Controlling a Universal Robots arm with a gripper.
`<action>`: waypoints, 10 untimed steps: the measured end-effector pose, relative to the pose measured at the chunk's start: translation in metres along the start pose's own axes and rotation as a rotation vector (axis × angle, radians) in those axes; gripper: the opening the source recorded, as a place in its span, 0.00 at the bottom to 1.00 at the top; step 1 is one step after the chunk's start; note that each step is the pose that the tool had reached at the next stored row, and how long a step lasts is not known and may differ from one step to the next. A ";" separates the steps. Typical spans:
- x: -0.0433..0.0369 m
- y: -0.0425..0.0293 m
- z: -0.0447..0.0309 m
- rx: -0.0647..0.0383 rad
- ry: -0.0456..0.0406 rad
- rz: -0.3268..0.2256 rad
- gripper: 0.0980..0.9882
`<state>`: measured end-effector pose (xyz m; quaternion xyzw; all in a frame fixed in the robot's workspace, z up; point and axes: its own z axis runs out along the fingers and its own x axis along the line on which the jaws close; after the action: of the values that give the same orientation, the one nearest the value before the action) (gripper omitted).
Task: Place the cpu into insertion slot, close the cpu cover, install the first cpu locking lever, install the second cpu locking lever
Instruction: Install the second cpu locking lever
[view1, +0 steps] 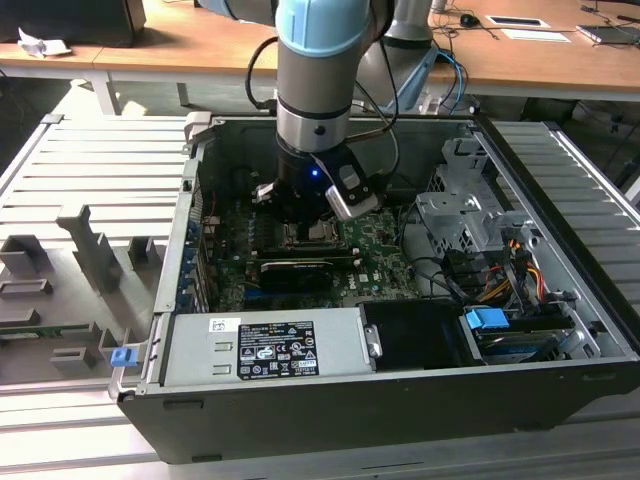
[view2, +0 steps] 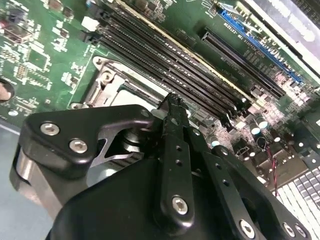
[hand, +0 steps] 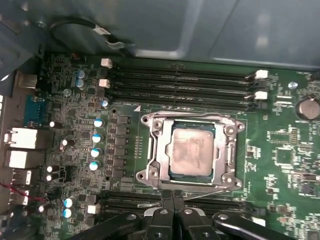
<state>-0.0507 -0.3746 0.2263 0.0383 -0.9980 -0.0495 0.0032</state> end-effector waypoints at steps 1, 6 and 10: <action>0.0027 -0.0001 0.0025 0.000 0.0001 0.000 0.01; 0.0129 -0.0070 0.0056 -0.042 -0.0026 -0.008 0.01; 0.0174 -0.0127 0.0059 -0.061 -0.0019 -0.028 0.01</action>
<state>-0.0671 -0.3879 0.2192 0.0520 -0.9954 -0.0800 0.0027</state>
